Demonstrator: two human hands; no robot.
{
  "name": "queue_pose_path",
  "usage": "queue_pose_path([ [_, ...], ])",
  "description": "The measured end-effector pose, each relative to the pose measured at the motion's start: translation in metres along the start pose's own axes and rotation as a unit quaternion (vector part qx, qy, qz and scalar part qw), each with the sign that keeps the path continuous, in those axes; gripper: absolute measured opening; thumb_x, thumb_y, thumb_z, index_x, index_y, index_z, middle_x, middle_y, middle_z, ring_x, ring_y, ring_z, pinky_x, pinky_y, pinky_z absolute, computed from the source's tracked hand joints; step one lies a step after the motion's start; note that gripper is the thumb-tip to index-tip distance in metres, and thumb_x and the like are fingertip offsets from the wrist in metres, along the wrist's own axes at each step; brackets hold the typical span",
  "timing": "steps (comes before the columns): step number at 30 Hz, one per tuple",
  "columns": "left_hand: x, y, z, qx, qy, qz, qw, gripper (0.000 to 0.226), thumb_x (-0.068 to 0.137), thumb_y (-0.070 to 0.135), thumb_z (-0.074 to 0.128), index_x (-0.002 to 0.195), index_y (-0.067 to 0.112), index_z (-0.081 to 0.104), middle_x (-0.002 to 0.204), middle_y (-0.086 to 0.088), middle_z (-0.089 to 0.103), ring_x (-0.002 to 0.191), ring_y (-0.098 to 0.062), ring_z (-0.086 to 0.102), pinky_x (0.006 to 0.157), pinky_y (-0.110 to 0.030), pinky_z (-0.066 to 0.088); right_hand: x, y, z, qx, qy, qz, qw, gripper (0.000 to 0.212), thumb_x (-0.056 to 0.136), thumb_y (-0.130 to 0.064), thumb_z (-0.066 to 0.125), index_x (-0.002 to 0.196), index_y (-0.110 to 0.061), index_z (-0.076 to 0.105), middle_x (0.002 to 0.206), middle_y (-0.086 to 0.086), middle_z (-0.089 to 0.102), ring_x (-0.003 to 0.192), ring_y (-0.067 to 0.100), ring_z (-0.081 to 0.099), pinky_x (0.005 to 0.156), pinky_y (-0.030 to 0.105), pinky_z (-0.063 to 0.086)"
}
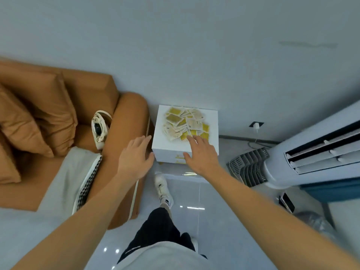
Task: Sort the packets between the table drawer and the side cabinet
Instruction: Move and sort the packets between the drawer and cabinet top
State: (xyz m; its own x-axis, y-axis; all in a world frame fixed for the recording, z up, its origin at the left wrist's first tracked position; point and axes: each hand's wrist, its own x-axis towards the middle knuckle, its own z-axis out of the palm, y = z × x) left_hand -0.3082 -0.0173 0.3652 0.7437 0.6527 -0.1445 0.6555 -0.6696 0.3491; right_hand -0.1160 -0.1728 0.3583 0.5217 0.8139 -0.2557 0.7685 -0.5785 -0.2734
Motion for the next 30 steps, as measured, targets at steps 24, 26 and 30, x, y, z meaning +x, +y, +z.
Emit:
queue_pose_path([
  [24, 0.464, -0.059, 0.280, 0.130, -0.278, 0.083, 0.948, 0.118, 0.074, 0.024, 0.079, 0.161, 0.027, 0.000, 0.168, 0.000, -0.017, 0.156, -0.023, -0.005, 0.112, -0.044, 0.039, 0.424, 0.225, 0.197, 0.014, -0.194, 0.034, 0.980, 0.146, 0.061, -0.071, 0.083, 0.161, -0.024, -0.013, 0.167, 0.015, -0.020, 0.154, 0.033, -0.022, 0.123, 0.052, 0.016],
  [26, 0.475, -0.059, 0.289, 0.140, -0.293, 0.091, 0.942, 0.123, 0.074, 0.035, 0.082, 0.161, 0.025, -0.004, 0.167, -0.003, -0.019, 0.156, -0.024, -0.008, 0.116, -0.046, 0.033, 0.432, 0.230, 0.203, 0.030, -0.199, 0.031, 0.979, 0.150, 0.059, -0.072, 0.084, 0.161, -0.023, -0.014, 0.167, 0.016, -0.020, 0.153, 0.034, -0.023, 0.123, 0.054, 0.014],
  [30, 0.481, -0.062, 0.300, 0.132, -0.317, 0.084, 0.935, 0.122, 0.077, 0.041, 0.079, 0.161, 0.024, -0.007, 0.169, 0.001, -0.014, 0.156, -0.021, -0.008, 0.121, -0.048, 0.028, 0.432, 0.232, 0.220, 0.051, -0.195, 0.029, 0.979, 0.148, 0.060, -0.071, 0.084, 0.161, -0.022, -0.012, 0.169, 0.011, -0.017, 0.155, 0.032, -0.019, 0.122, 0.054, 0.018],
])
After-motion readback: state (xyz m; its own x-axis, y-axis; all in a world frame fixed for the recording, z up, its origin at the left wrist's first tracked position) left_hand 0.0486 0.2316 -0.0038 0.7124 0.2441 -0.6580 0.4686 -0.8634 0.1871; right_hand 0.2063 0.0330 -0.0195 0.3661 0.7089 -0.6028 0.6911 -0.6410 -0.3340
